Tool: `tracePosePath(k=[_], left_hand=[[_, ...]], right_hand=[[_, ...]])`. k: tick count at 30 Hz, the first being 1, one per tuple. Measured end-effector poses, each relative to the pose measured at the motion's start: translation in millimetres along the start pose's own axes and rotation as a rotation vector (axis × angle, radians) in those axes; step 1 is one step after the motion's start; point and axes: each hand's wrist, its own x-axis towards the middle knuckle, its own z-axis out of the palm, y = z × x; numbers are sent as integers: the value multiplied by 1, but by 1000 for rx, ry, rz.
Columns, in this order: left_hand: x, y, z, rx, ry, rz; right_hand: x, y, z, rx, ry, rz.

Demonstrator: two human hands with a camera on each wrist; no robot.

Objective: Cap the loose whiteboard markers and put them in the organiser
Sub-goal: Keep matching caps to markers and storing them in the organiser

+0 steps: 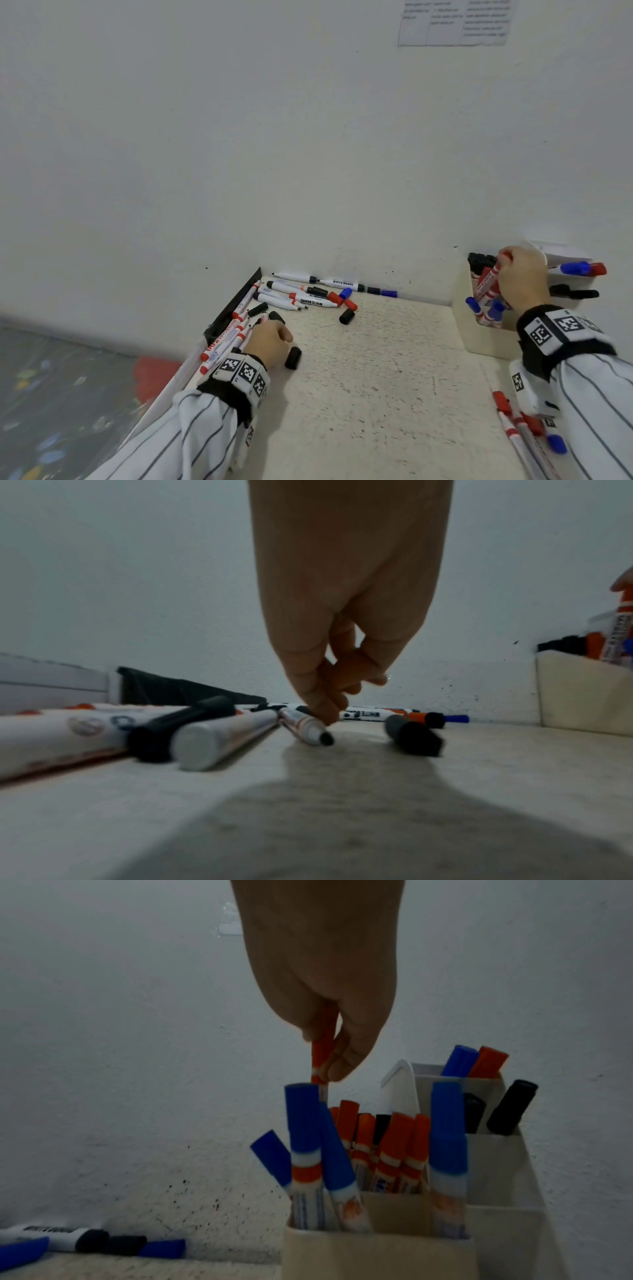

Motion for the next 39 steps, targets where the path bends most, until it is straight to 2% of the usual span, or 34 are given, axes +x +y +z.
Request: tracePosePath(k=[4, 9, 16, 18, 20, 23, 29, 32, 36, 39], left_hand=[[6, -11, -8, 71, 43, 23], [25, -12, -16, 409, -202, -53], [30, -11, -16, 423, -234, -136], [32, -14, -14, 393, -182, -113], [27, -16, -11, 449, -150, 23], [18, -25, -6, 355, -28, 198], [16, -18, -10, 101, 250, 374], [11, -7, -14, -79, 372, 415], [-1, 23, -20, -256, 390, 384], [-4, 43, -16, -389, 279, 325]], right_hand=[[0, 11, 19, -79, -67, 57], [-2, 19, 31, -203, -150, 87], [-1, 16, 37, -270, -197, 71], [0, 16, 39, -277, -207, 69], [-1, 16, 41, -283, -214, 62], [-2, 17, 43, -299, -228, 50], [-8, 14, 43, -373, -275, 49], [-9, 11, 42, -409, -317, 60], [-12, 6, 37, -422, -330, 78], [-18, -3, 33, -461, -255, 27]])
